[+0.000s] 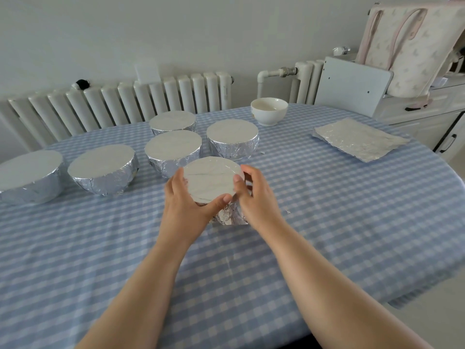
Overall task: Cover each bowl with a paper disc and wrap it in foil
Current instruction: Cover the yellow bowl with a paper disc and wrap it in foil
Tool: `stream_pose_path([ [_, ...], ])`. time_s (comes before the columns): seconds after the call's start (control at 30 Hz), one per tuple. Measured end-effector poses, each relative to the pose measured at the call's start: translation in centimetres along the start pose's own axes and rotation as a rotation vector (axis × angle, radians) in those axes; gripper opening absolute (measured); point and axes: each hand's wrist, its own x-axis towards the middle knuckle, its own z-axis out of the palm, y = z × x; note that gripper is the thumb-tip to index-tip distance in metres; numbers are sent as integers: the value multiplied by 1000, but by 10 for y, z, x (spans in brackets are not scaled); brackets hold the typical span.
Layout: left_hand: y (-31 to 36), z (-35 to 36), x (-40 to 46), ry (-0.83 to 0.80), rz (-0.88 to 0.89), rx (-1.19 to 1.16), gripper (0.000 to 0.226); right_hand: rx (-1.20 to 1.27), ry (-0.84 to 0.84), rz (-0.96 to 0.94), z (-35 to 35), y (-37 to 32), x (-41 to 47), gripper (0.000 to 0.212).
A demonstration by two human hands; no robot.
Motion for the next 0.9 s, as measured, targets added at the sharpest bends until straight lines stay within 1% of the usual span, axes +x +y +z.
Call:
stream_pose_path([
  [0.03,1,0,0,-5,-3,-2,135,-24,-28,8,2,0,-1,41],
  [0.1,3,1,-1,-2,4,5,132,-87,-34,11,0,-1,0,41],
  [0.17,3,2,-3,15,11,2,125,-135,-45,4,-4,-2,5,41],
  [0.23,3,3,-5,60,-11,-22,106,-122,-94,4,-8,-2,13,42],
  [0.37,-4,7,-1,197,-51,-105,51,-7,-142,28,-16,2,24,39],
  [0.4,-5,7,1,204,-67,-110,43,19,-147,31,-16,3,24,39],
  [0.47,-7,6,5,207,-98,-95,39,56,-152,26,-15,4,22,39],
  [0.5,-8,4,7,225,-85,-72,39,75,-137,18,-14,3,21,39],
  [0.57,-10,-1,9,256,38,-30,41,122,-74,4,-11,1,20,36],
  [0.63,-12,-5,13,216,180,-38,44,165,-44,24,-12,-3,16,37],
  [0.67,-13,-6,15,172,212,-37,49,198,-42,45,-14,-5,15,38],
  [0.77,-14,-7,19,30,241,11,78,257,-56,69,-11,-3,7,44],
  [0.83,-15,-7,19,-55,206,-4,97,181,-73,47,-7,-3,3,50],
  [0.9,-16,-8,18,-106,166,-38,111,80,-62,20,-4,-1,1,51],
])
